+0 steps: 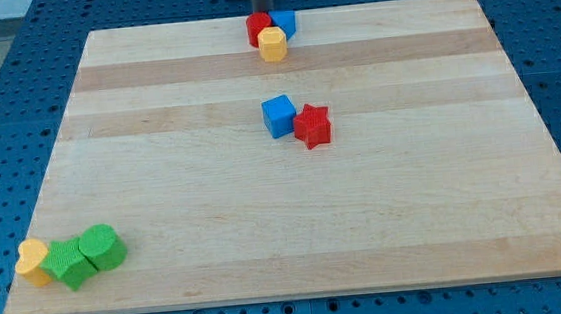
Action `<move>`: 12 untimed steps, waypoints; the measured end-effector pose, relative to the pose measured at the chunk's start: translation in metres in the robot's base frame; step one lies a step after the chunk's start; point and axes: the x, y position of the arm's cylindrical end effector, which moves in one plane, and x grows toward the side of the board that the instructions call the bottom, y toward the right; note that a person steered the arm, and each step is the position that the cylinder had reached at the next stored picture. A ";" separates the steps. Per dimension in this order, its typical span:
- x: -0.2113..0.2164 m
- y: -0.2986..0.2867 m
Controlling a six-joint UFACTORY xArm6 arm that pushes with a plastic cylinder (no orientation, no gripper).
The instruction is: Push the yellow hexagon above the green circle
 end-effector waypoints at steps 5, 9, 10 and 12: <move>0.052 0.097; 0.056 -0.018; 0.068 -0.023; 0.085 -0.034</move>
